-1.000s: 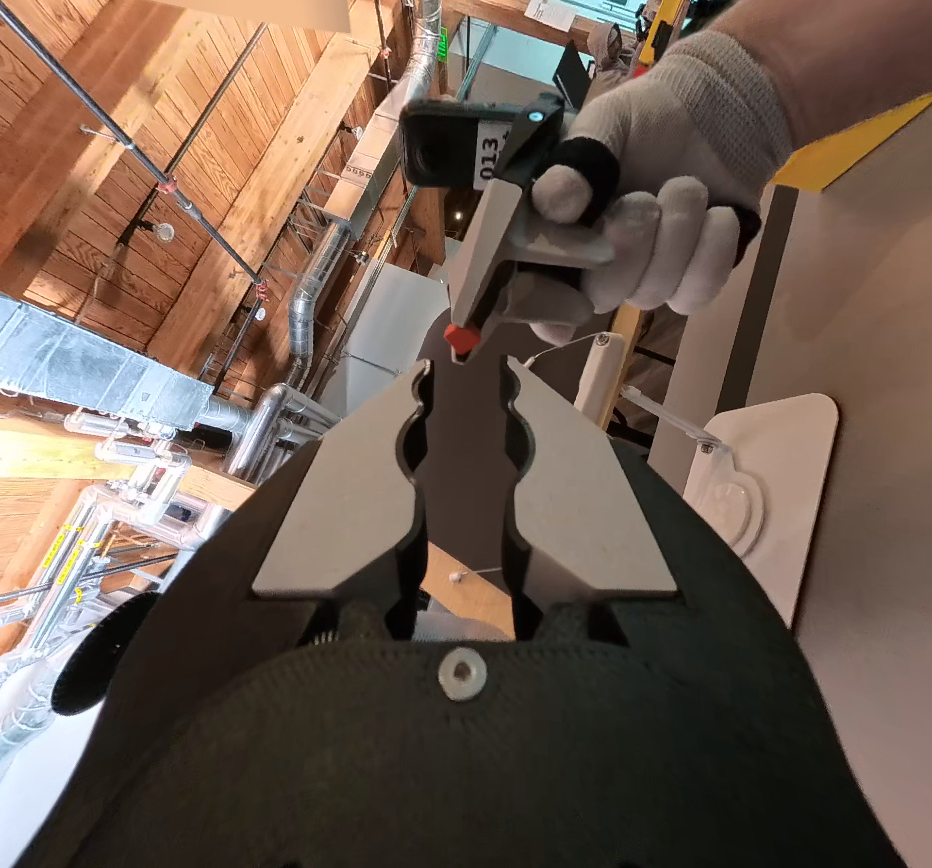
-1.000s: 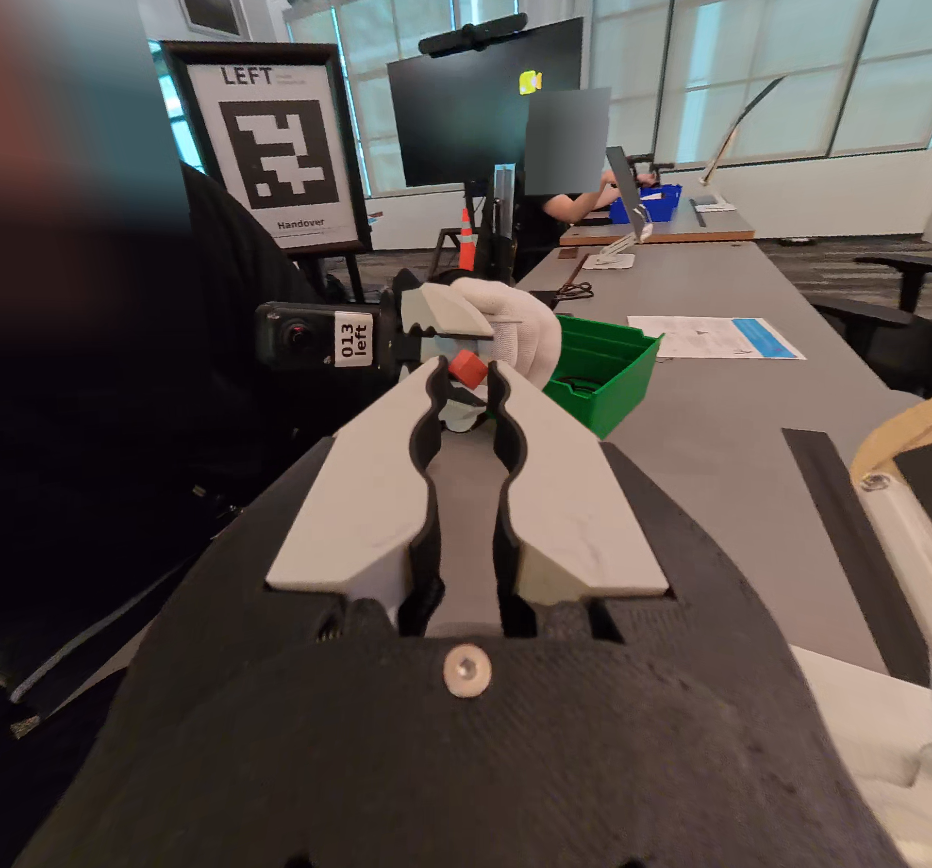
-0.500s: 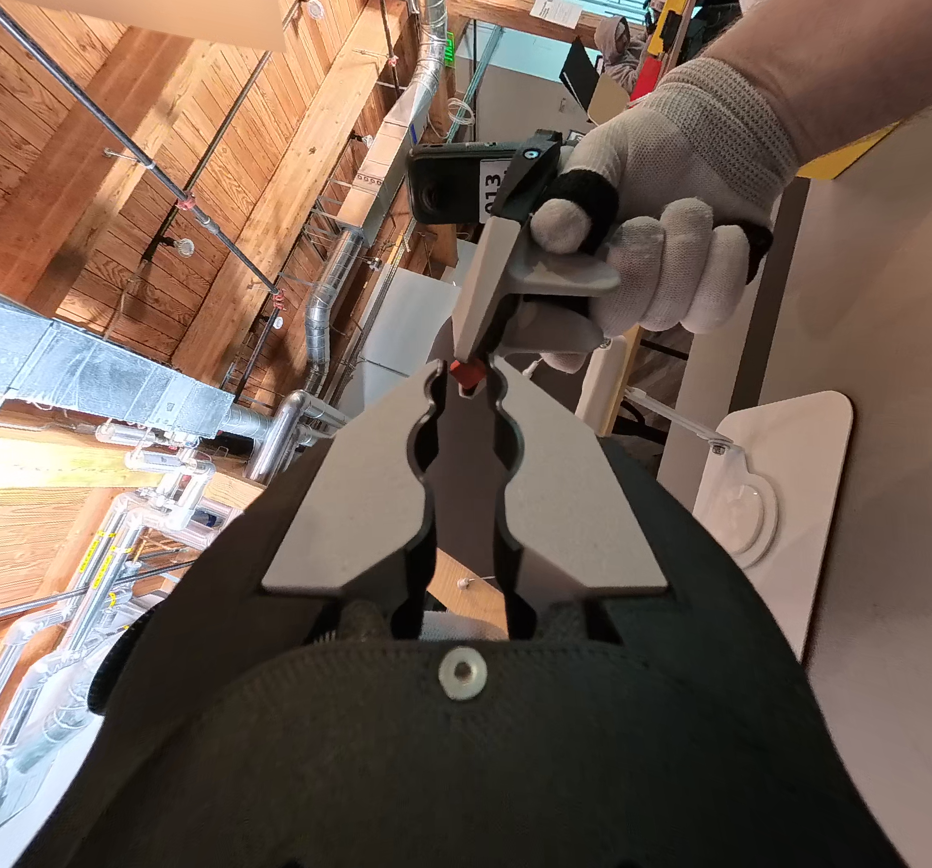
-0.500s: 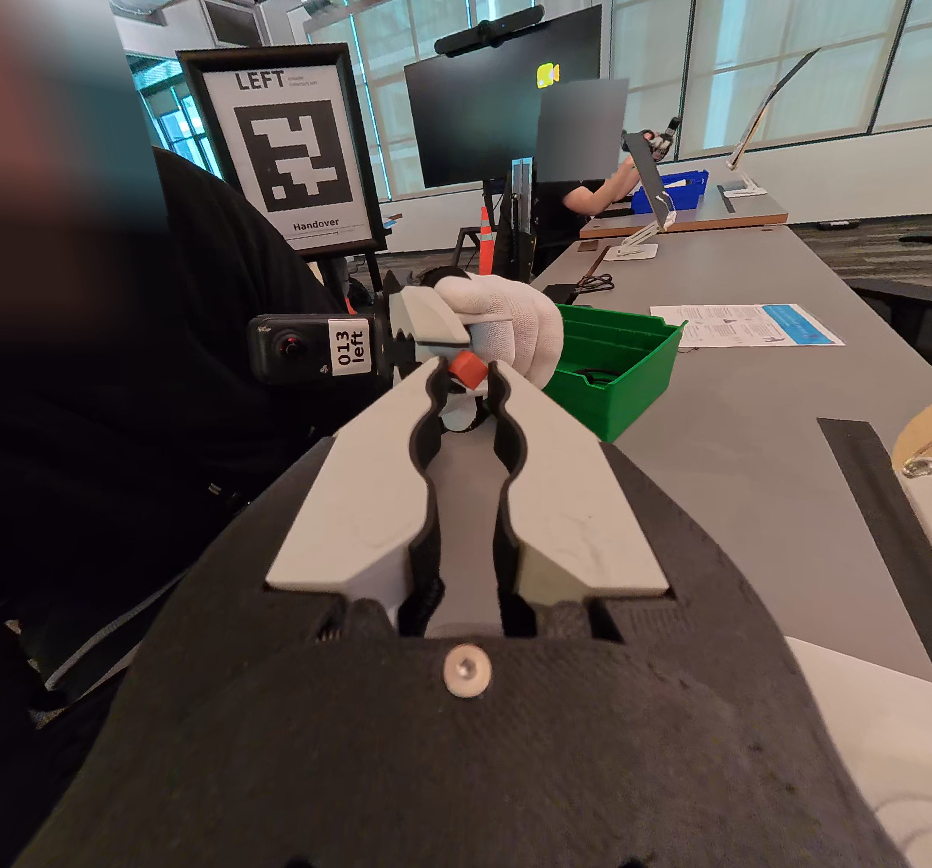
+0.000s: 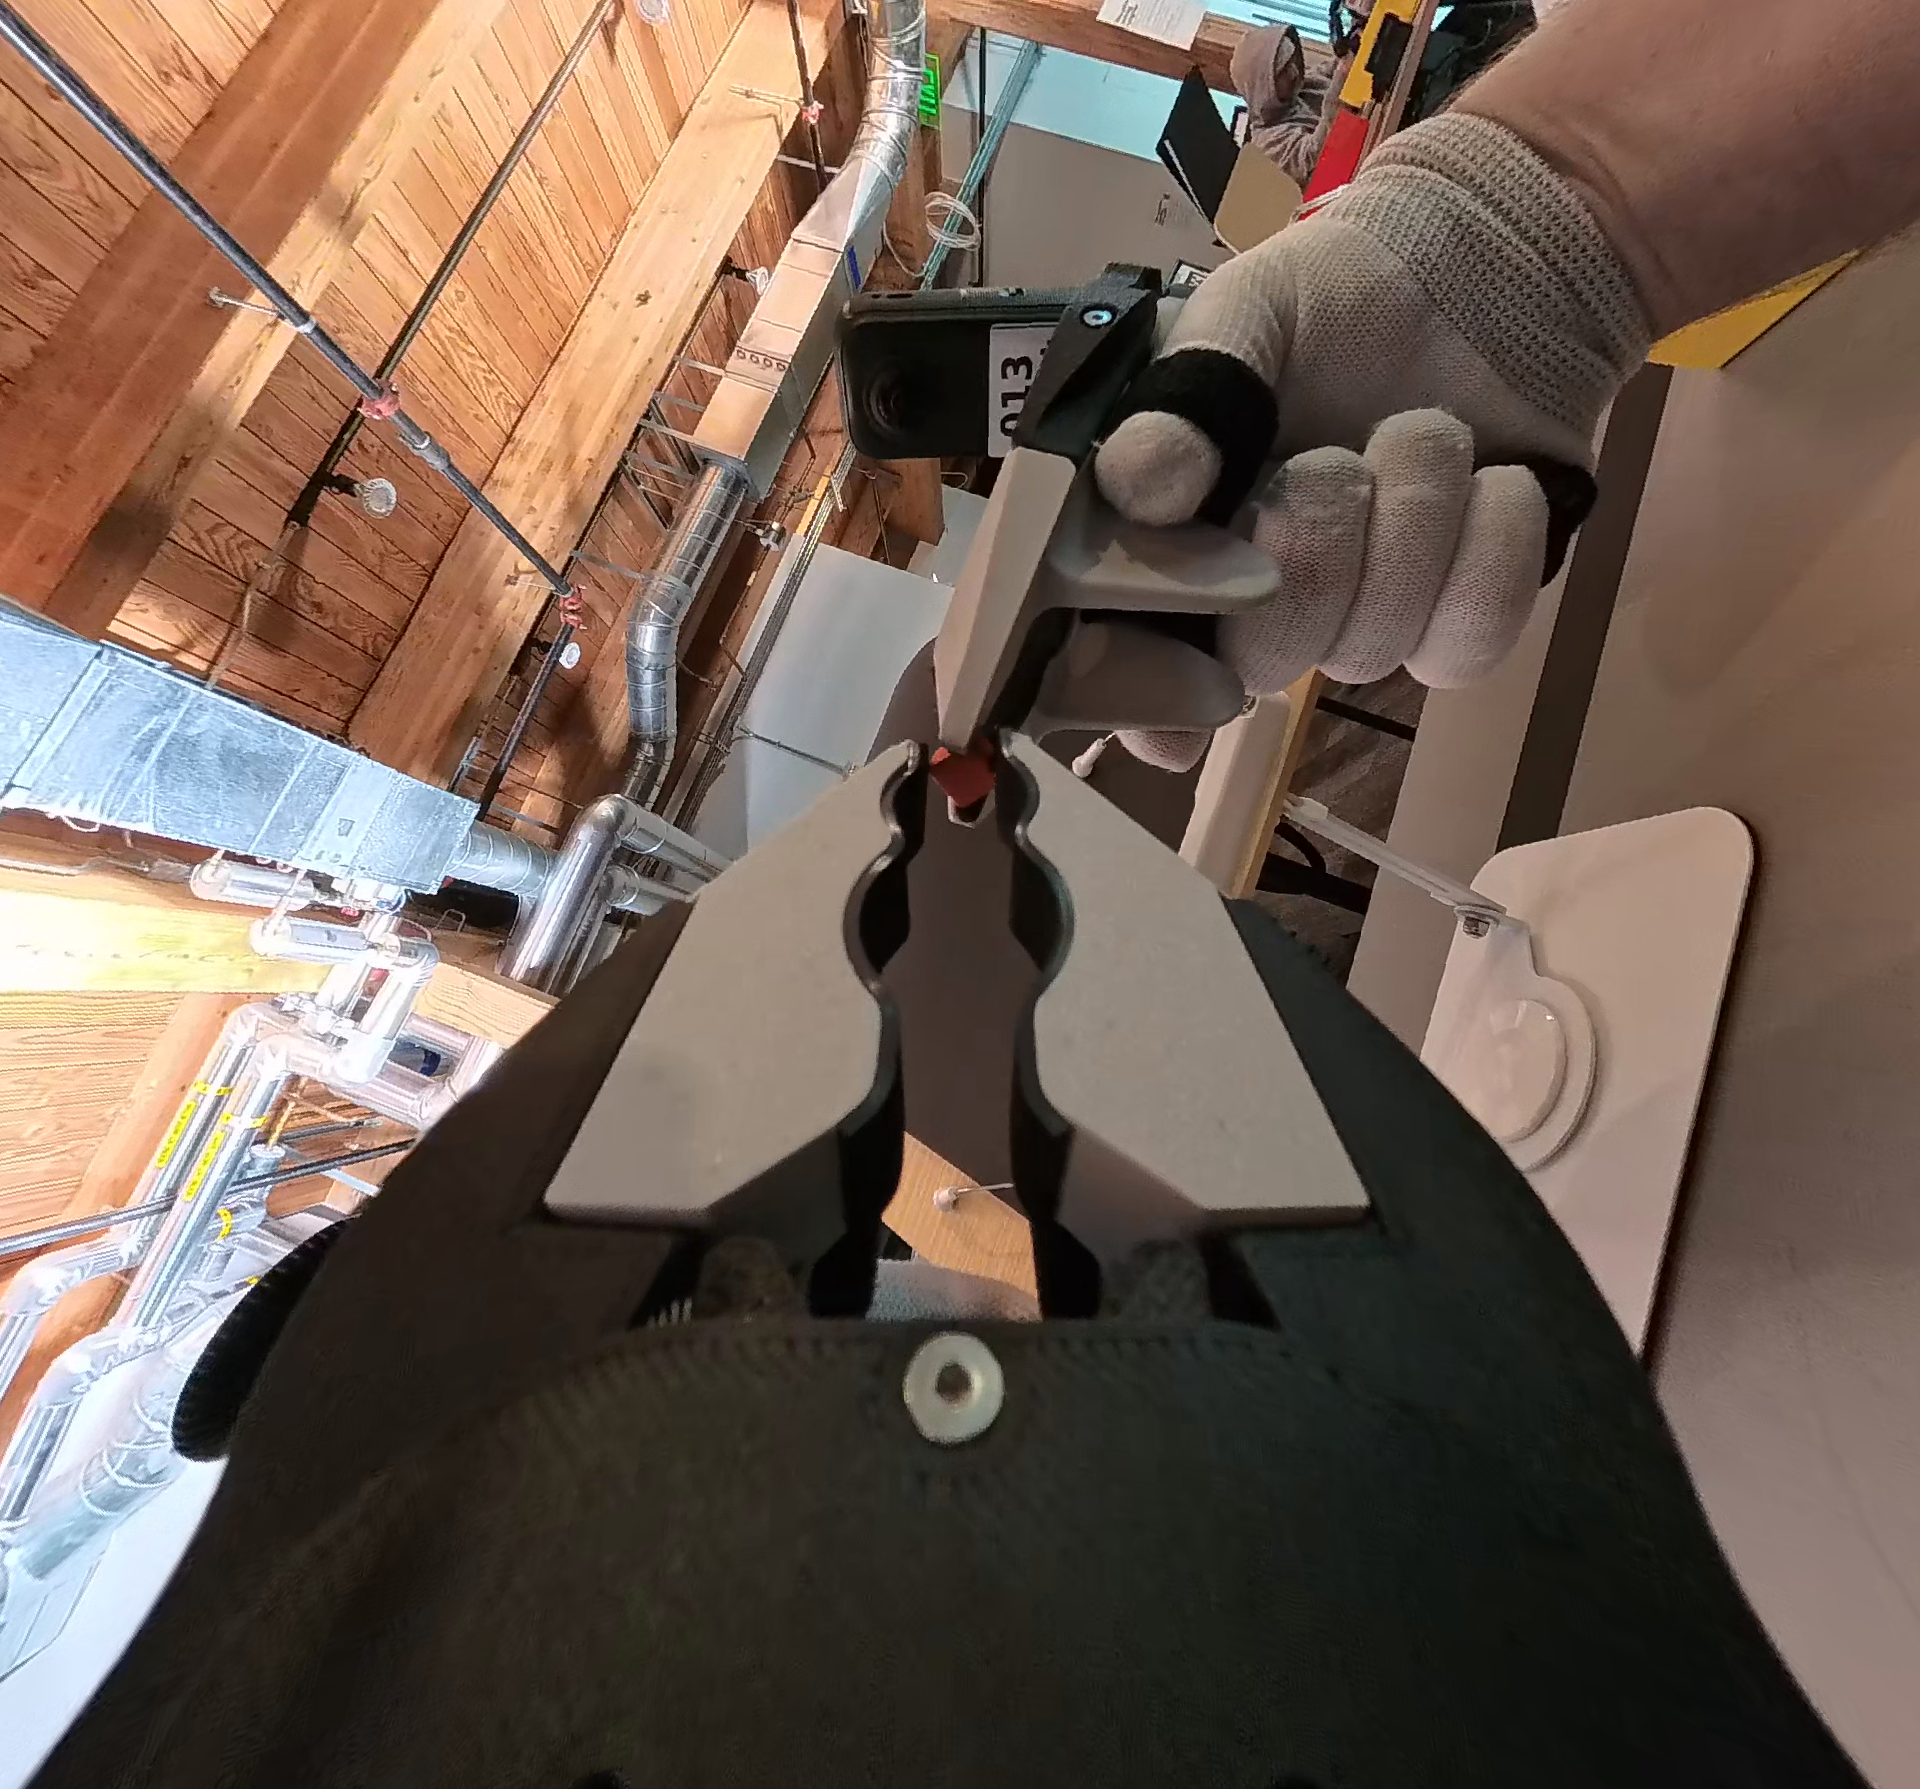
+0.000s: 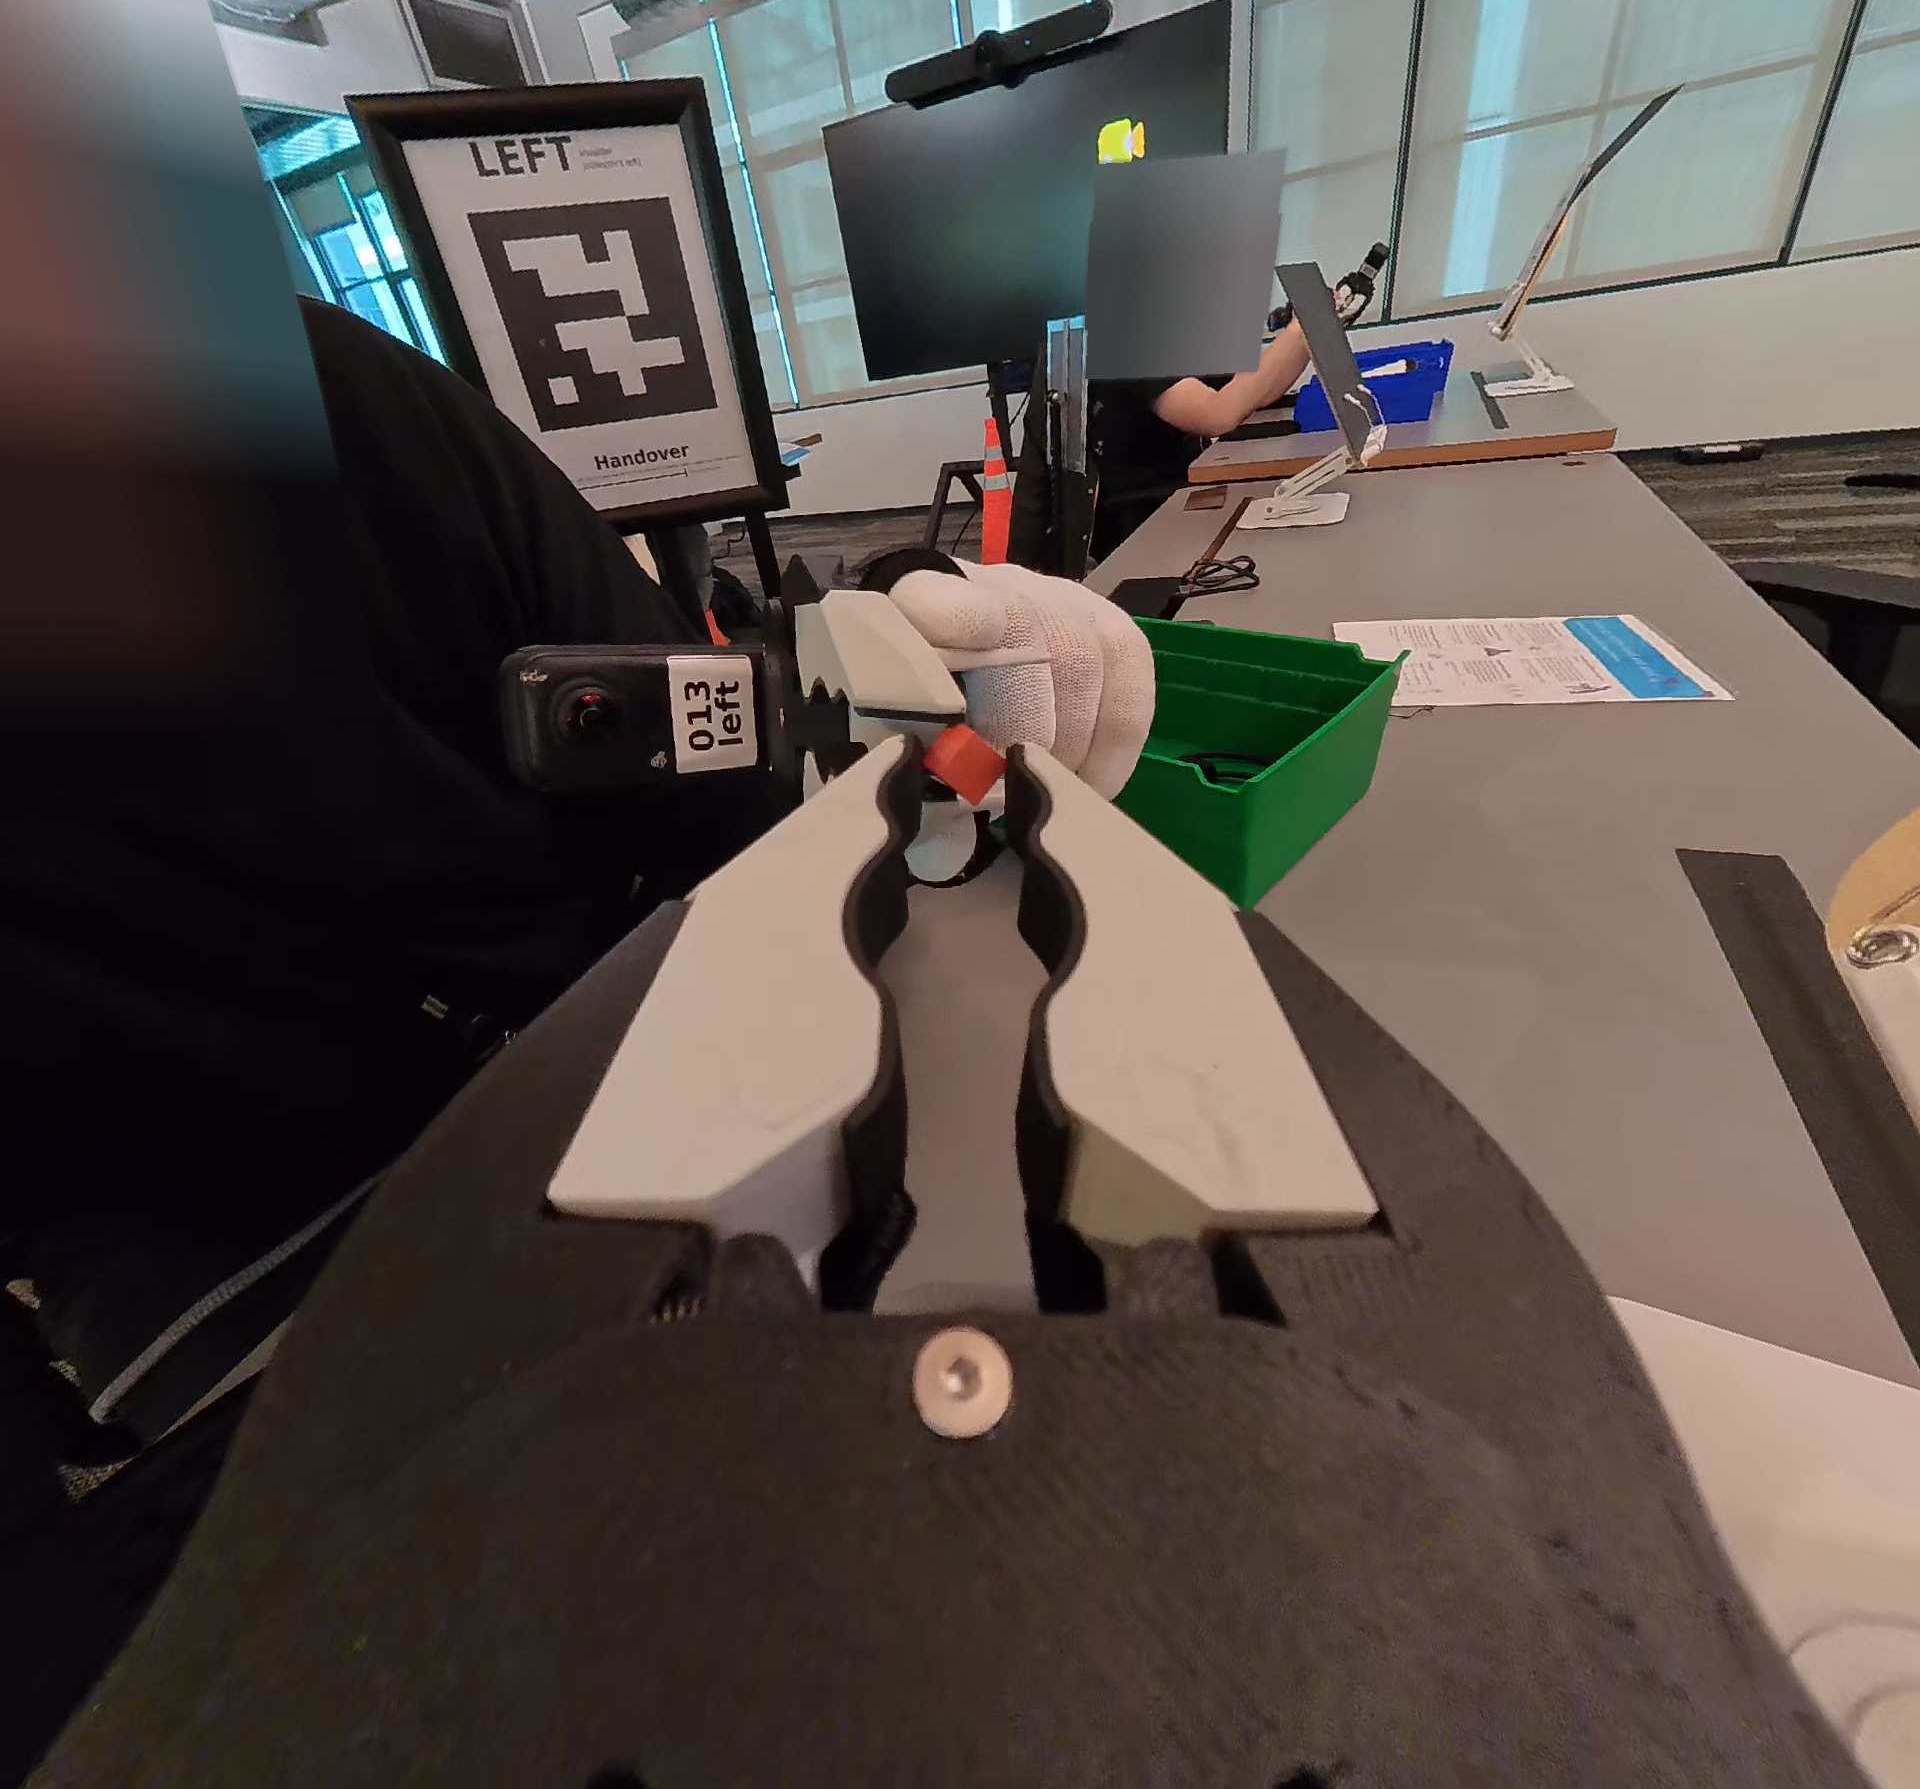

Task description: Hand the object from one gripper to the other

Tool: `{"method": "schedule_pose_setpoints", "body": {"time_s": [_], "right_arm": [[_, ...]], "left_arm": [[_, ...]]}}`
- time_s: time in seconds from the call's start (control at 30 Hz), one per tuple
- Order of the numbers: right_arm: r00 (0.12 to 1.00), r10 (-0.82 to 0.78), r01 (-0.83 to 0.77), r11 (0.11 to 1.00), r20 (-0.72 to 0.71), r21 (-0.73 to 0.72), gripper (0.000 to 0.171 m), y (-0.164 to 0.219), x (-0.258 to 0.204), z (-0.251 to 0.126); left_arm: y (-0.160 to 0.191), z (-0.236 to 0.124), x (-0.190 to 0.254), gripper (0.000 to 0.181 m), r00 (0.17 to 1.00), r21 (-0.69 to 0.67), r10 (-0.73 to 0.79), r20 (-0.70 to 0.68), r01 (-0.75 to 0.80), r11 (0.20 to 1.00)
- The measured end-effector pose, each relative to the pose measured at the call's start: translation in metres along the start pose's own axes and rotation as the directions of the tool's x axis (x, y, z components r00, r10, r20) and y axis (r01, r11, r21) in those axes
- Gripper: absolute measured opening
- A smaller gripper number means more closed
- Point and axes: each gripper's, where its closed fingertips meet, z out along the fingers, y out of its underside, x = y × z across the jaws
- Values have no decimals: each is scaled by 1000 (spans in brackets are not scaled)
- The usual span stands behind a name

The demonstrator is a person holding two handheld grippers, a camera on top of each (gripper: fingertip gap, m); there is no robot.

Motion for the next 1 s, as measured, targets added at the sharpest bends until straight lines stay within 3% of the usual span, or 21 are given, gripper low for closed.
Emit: {"method": "schedule_pose_setpoints", "body": {"time_s": [0.03,0.67,0.9,1.0], "right_arm": [[1000,0,0,1000,-1,0,13,0,0,0],[997,-23,22,1000,-72,-14,25,-2,9,0],[995,-24,25,1000,-96,10,27,-7,11,-6],[993,-36,38,999,-112,21,27,-9,12,-9]], "left_arm": [[0,0,0,10,1000,-1,-2,0,2,1000],[2,1,1,9,1000,-11,-29,-8,29,1000],[4,0,-4,10,996,-2,-90,-9,90,996],[2,-1,-9,9,983,19,-185,-20,185,983]]}}
